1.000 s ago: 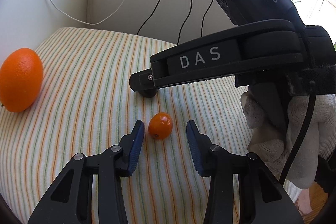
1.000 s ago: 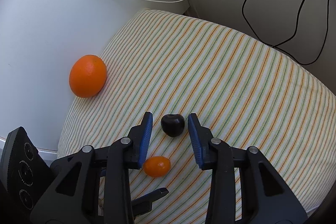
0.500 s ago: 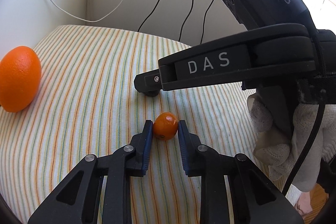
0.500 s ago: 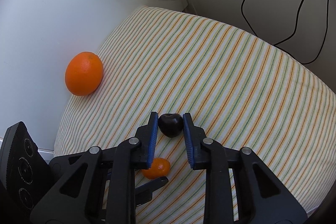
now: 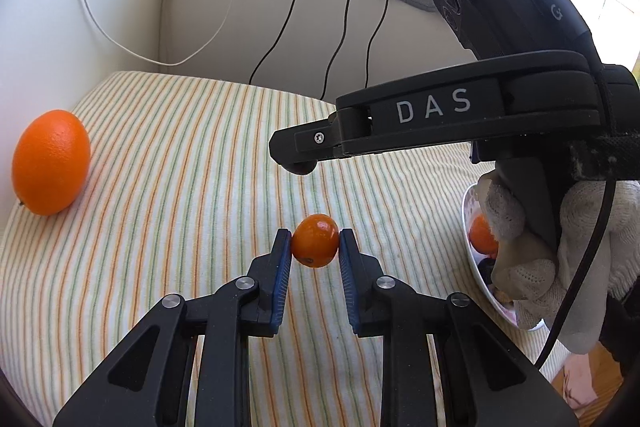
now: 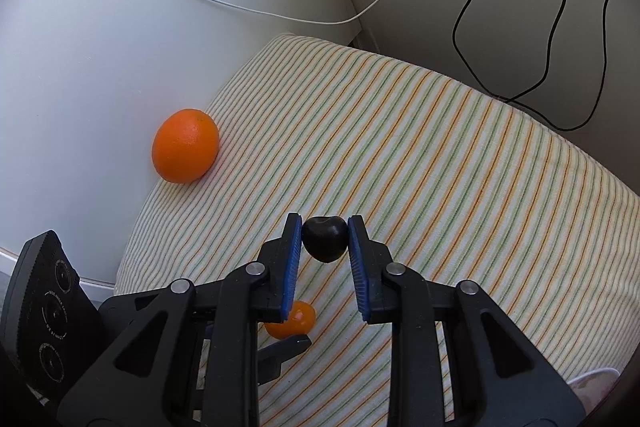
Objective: Organize fruits
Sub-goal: 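Carry the dark plum with the right tool over the plate while the left carries the tangerine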
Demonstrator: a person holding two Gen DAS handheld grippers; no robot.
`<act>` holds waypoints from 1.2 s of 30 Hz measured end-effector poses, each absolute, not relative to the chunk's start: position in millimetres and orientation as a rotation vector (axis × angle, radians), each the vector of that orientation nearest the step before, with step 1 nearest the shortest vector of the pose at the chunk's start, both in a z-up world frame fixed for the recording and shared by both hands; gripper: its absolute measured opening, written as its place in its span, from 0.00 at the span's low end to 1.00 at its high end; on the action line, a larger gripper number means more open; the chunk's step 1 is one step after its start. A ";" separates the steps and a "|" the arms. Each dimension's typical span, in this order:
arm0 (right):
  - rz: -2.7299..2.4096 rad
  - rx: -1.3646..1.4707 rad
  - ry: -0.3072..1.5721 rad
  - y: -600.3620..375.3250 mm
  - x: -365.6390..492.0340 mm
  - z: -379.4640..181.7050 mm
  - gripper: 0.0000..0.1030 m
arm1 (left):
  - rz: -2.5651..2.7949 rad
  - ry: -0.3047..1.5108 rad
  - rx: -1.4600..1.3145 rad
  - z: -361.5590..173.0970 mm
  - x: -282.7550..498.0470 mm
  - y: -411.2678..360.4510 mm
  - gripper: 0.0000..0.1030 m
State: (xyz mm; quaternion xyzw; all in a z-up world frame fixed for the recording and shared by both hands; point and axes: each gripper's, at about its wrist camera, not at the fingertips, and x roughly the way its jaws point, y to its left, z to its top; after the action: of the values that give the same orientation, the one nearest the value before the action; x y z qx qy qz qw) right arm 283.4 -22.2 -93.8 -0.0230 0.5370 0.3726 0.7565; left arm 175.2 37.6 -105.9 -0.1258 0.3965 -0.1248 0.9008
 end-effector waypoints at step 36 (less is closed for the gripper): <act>0.693 0.006 1.029 -188.7 232.3 -36.0 0.24 | -0.433 0.785 -0.172 -66.2 120.1 -67.4 0.21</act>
State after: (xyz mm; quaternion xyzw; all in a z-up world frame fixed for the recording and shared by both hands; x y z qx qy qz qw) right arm 232.3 -188.7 -36.0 0.0029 0.4819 0.3248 0.8138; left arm 120.1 -67.4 -66.2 -0.0830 0.3788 -0.2093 0.8977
